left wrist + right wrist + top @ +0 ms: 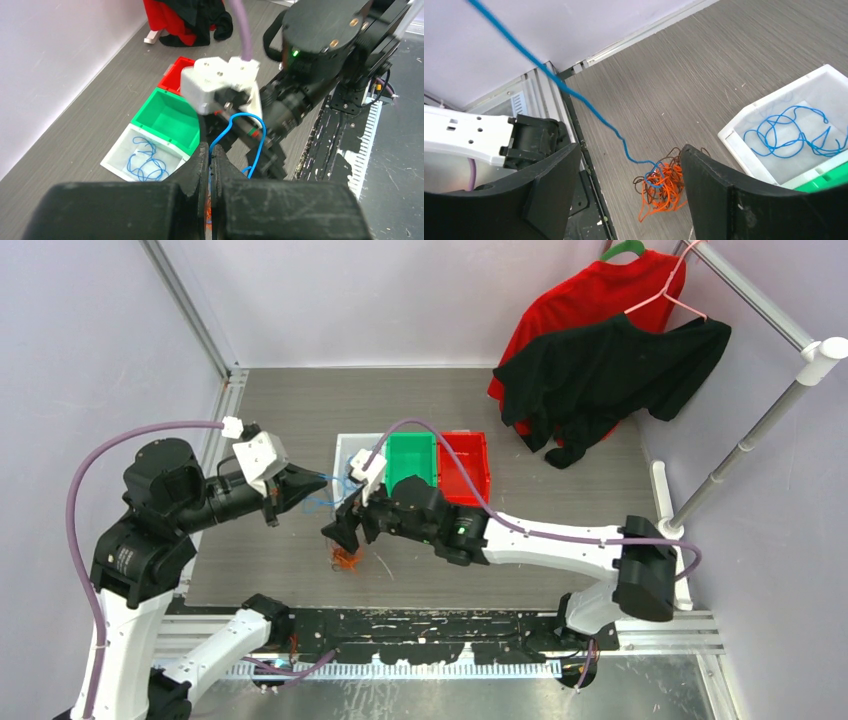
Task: Untangle the cables
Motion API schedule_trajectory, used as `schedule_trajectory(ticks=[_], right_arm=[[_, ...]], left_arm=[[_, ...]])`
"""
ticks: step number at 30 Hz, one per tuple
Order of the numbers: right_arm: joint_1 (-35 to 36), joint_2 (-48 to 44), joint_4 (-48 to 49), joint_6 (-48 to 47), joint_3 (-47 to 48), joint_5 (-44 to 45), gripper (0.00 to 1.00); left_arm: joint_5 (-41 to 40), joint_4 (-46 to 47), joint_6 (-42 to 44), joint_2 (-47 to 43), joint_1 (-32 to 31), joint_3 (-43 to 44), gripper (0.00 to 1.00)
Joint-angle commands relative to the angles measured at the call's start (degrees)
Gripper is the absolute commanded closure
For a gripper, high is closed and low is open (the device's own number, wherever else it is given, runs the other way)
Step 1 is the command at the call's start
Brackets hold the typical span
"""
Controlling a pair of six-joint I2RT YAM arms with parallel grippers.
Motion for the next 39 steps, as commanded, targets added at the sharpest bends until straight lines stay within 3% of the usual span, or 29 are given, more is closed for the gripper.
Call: schedule_trajectory(ticks=[1, 13, 23, 39], right_arm=[[0.2, 4.1, 5.1, -0.3, 3.3, 1.3, 0.24], [0.0, 14.0, 5.0, 6.4, 4.5, 3.3, 0.44], [-1.1, 16.2, 10.7, 10.8, -5.7, 10.1, 0.48], [-1.3, 6.1, 15.6, 15.9, -22.0, 17.8, 0.49]], left_arm=[[2.5, 1.2, -0.3, 0.1, -0.1, 3.1, 1.00], [4.8, 2.4, -1.8, 1.2, -0.1, 7.0, 1.00], [6.9, 7.3, -5.0, 3.1, -0.1, 12.7, 1.00], [-3.6, 26.2, -3.9, 4.8, -0.1, 16.3, 1.00]])
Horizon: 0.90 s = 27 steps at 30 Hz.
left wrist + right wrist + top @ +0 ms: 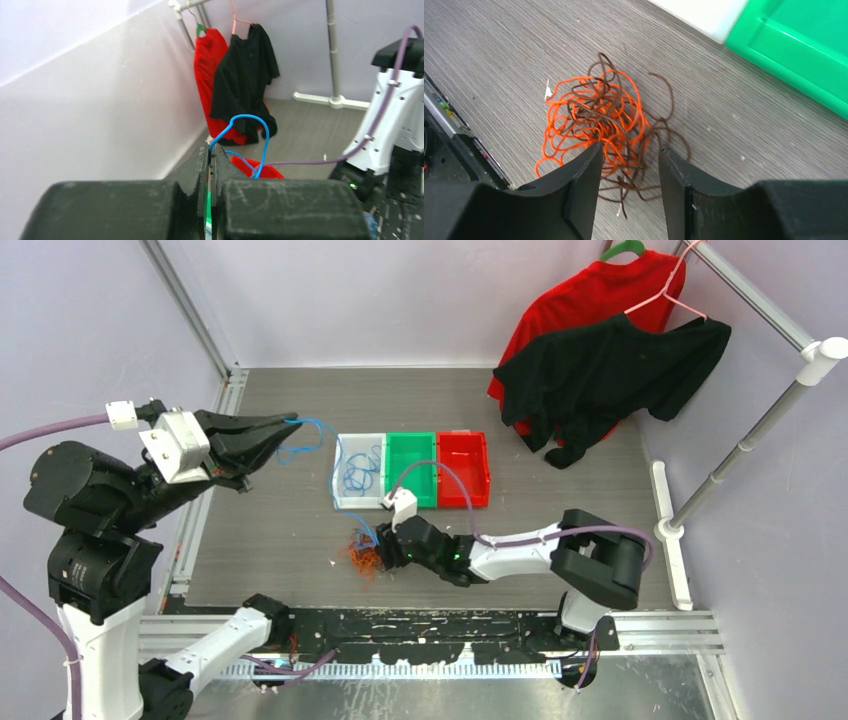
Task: Untangle the cables
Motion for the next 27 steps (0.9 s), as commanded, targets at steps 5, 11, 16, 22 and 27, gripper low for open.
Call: schedule_trajectory(ticks=[5, 11, 16, 22, 27], right_arm=[[-0.1, -12.8, 3.1, 3.3, -6.6, 4.8, 0.49], [-0.1, -23.8, -4.2, 2.6, -6.5, 6.1, 0.44], [-0.3, -29.9, -10.4, 0.7, -3.0, 10.0, 0.31], [-0.8, -32.8, -16.1, -0.3, 0.3, 16.8, 0.27], [-1.2, -32.6, -20.2, 0.2, 1.9, 23.8, 0.27]], left_arm=[[-3.9, 10.0, 0.1, 2.2, -0.1, 0.5, 1.00], [-5.2, 10.0, 2.7, 2.9, -0.1, -5.7, 1.00], [-8.0, 11.1, 6.7, 4.5, -0.1, -12.3, 1.00], [-9.6, 12.0, 10.8, 8.4, -0.1, -17.7, 1.00], [-12.2, 12.6, 14.3, 13.1, -0.1, -20.6, 1.00]])
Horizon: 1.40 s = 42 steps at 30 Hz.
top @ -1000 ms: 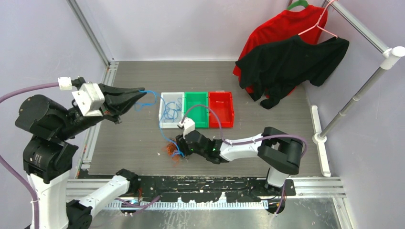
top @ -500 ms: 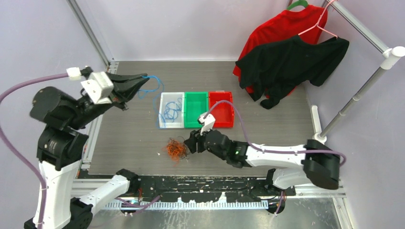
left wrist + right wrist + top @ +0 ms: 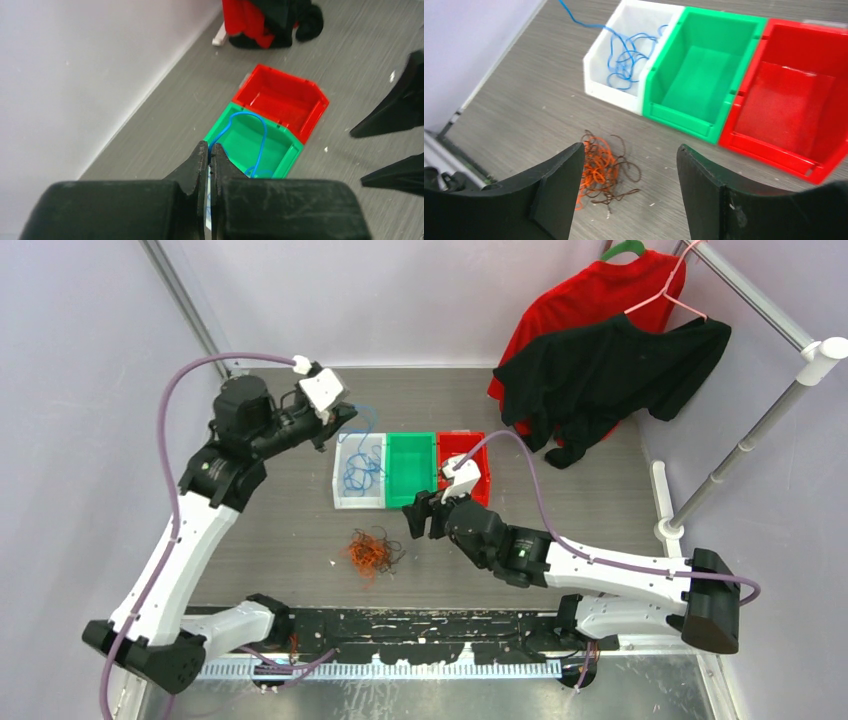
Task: Untangle the cables
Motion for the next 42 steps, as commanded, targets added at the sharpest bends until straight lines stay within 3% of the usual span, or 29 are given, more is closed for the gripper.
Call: schedule_trajectory(ticks=[1, 8, 10, 14, 22, 29, 42], right_arm=[[-0.5, -0.6, -5.1, 0.0, 3.5, 9.5, 0.27], [-1.0, 1.8, -8.1, 1.0, 4.5, 12.8, 0.28], [-1.2, 1.9, -8.0, 0.7, 4.6, 12.8, 0.28], [-1.5, 1.9, -7.7, 0.4, 4.7, 12.5, 0.28], [-2.1, 2.0, -8.2, 1.4, 4.3, 11.3, 0.28], [-3.4, 2.1, -8.4, 1.5, 4.4, 9.7, 0.28], [-4.4, 1.9, -9.0, 2.1, 4.8, 8.8, 0.28]], left_arm=[[-3.3, 3.8, 4.9, 2.5, -0.1, -1.4, 1.00], [-6.9, 6.8, 13.2, 8.0, -0.2, -7.6, 1.00], [-12.3, 10.8, 13.6, 9.5, -0.2, -10.7, 1.00], [-16.3, 10.6, 18.3, 16.4, 0.4, -8.9, 1.00], [-15.9, 11.0, 17.4, 21.4, 1.2, -0.7, 1.00], [-10.7, 5.8, 14.7, 20.7, 3.8, 6.7, 1.00], [-11.7, 5.4, 18.4, 20.9, 4.0, -1.1, 1.00]])
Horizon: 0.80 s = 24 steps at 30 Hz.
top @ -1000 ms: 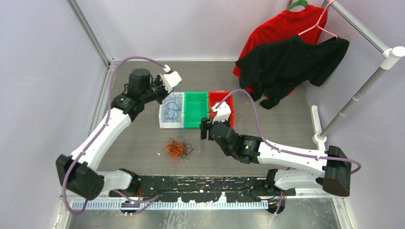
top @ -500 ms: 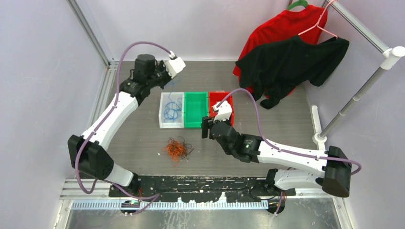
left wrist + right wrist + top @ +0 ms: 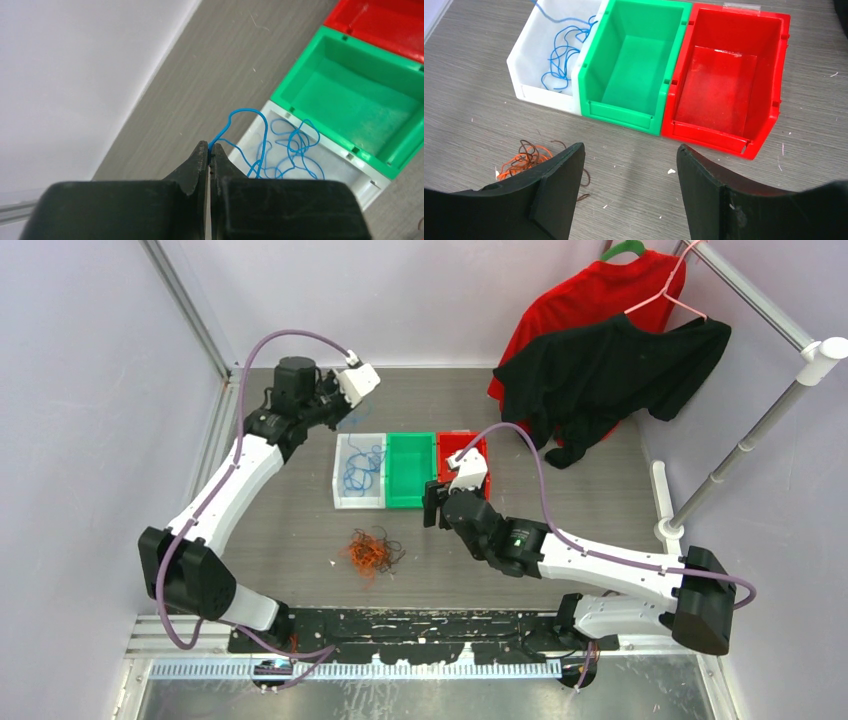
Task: Untangle the cables
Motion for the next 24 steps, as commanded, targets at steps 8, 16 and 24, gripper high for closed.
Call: schedule_trajectory(ticks=[8, 16, 24], right_arm=[[-0.6, -0.5, 0.2, 1.1, 2.8, 0.8, 0.27], [-2.2, -0.7, -0.4, 2.7, 2.9, -0.3, 0.28], [-4.2, -0.7, -1.0, 3.5, 3.4, -3.9, 0.27]], left_arm=[[-2.3, -1.1, 4.0, 1.7, -1.8, -5.9, 1.00], [-4.9, -3.3, 0.1, 6.1, -2.6, -6.1, 1.00], [-6.1, -12.0, -0.9, 12.1, -3.2, -1.0, 0.93]])
